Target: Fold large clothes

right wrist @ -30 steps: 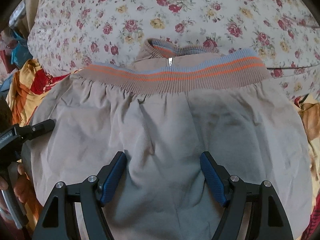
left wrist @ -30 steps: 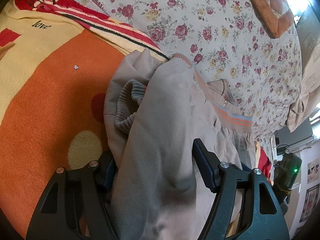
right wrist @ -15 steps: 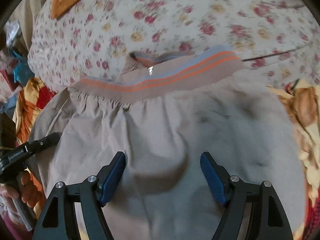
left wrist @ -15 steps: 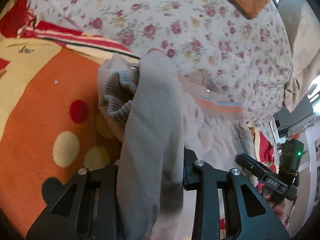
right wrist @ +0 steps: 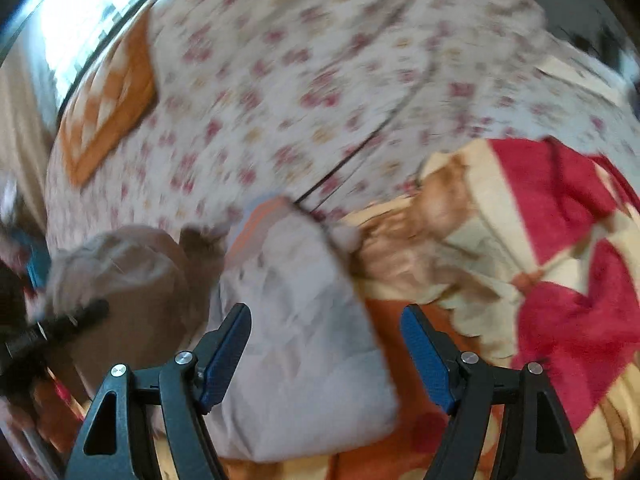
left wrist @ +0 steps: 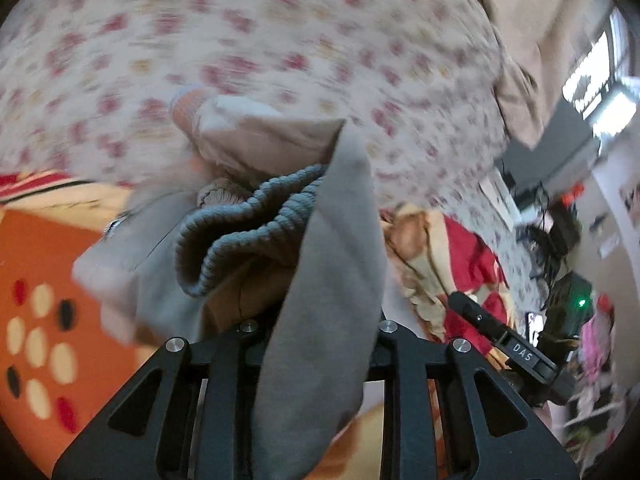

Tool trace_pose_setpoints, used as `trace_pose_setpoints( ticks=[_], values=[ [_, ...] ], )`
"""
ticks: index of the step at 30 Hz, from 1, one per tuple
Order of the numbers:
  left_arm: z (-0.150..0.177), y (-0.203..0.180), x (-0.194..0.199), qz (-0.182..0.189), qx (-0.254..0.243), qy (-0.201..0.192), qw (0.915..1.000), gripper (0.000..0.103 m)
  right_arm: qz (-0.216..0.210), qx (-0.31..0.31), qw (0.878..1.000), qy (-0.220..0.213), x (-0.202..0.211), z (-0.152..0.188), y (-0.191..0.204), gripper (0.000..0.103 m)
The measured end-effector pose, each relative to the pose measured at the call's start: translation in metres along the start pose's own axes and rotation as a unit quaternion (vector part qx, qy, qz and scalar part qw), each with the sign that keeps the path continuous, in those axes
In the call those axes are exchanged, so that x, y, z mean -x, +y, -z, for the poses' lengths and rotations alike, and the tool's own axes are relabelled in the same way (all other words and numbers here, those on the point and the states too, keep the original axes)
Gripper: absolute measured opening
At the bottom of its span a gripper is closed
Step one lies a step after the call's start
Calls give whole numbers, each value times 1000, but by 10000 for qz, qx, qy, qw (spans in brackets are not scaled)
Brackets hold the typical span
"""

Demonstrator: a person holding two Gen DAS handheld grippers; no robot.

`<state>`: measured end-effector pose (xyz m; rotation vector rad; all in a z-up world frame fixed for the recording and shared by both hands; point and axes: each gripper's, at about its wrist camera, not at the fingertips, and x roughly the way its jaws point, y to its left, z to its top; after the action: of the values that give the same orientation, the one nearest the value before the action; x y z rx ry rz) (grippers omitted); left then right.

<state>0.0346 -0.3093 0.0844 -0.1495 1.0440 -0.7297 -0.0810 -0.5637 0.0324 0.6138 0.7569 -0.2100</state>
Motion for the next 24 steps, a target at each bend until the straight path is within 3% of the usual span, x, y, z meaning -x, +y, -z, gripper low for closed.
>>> trace_pose_setpoints(
  ticks=[6,8,10,12,14,15,16,19,21,24],
  values=[
    [17,-45,-101,-98,-191,659,9976,22,262,-410,9988,-6,-4,-13,-39,75],
    [25,-46,-122,-94,-184,901,9957,31,242,-485,9985,0,-4,-15,-42,75],
    [29,-47,-118,113,-240,925,9954,41,246,-431,9988,-40,-2,-15,-39,75],
    [30,-46,-100,493,-264,1018,9932,64,209,-324,9993,-32,-1,-13,-36,75],
    [29,-40,-66,980,-283,1048,9892,68,95,-187,9998,-25,-1,-10,-29,75],
    [28,-37,-49,996,-352,946,9899,68,-19,-114,9999,-28,0,-8,-23,75],
    [27,-34,-36,943,-435,842,9910,69,-153,-51,9999,-32,0,-6,-16,75],
    [31,-18,2,153,-836,362,9957,69,-469,33,9989,-1,1,1,-1,79],
    [38,-3,10,-711,-1074,123,9916,69,-648,63,9978,120,-5,5,12,83],
    [51,17,-6,-1209,-1046,357,9865,69,-591,176,9971,447,-21,8,31,84]
  ],
)
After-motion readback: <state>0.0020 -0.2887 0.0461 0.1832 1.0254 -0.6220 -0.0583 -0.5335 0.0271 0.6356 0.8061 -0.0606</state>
